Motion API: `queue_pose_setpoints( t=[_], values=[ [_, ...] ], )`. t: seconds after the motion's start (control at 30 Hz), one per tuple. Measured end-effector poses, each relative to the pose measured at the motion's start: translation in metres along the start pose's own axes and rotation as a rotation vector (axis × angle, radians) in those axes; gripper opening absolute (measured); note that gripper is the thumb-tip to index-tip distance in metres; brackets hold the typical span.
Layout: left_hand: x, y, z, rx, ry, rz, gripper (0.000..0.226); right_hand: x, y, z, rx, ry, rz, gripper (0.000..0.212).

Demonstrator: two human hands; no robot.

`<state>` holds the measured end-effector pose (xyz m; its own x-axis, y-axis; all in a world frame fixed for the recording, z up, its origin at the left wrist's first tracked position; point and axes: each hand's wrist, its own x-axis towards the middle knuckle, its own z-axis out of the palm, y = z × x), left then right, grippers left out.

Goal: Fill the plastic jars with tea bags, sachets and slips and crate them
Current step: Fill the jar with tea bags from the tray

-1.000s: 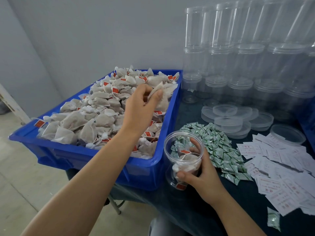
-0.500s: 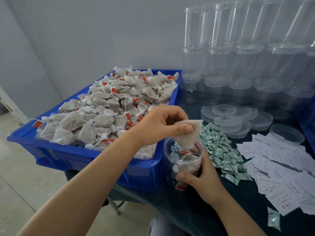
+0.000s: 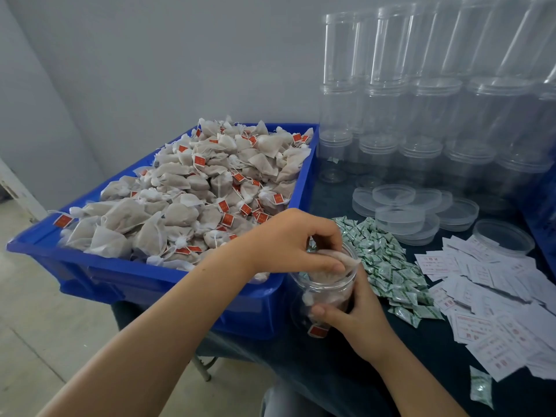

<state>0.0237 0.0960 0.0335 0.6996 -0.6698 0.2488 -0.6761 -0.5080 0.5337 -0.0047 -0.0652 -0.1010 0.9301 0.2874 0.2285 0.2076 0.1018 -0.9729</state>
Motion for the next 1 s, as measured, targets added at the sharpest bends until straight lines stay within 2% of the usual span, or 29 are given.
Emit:
queue_pose_setpoints(
  t=[0.07,0.2,0.37,0.5,0.87,1.0],
  values=[
    [-0.0007,0.0003,0.0002,0.004,-0.03,-0.013,0.013,0.0004,0.0005,0.0,0.003,-0.011,0.005,0.095],
    [-0.0025,0.0019,-0.0012,-0.022,-0.082,-0.024,0.014,0.0007,0.0002,-0.0005,0.015,-0.014,-0.009,0.094],
    [-0.0022,0.0024,-0.0028,0.061,-0.14,-0.041,0.012,0.0012,-0.0018,0.0012,0.026,-0.021,-0.017,0.098],
    [-0.0022,0.0013,-0.0032,0.086,-0.169,-0.039,0.012,0.0017,-0.0017,0.0013,0.016,-0.013,-0.039,0.09],
    [0.002,0.0019,-0.0002,0.283,-0.273,-0.002,0.03,0.0028,-0.0004,0.0024,0.003,-0.003,-0.066,0.085],
    [0.0005,0.0026,0.0014,0.392,-0.317,0.068,0.033,0.0013,-0.0013,0.002,-0.039,-0.002,-0.076,0.083]
  ],
)
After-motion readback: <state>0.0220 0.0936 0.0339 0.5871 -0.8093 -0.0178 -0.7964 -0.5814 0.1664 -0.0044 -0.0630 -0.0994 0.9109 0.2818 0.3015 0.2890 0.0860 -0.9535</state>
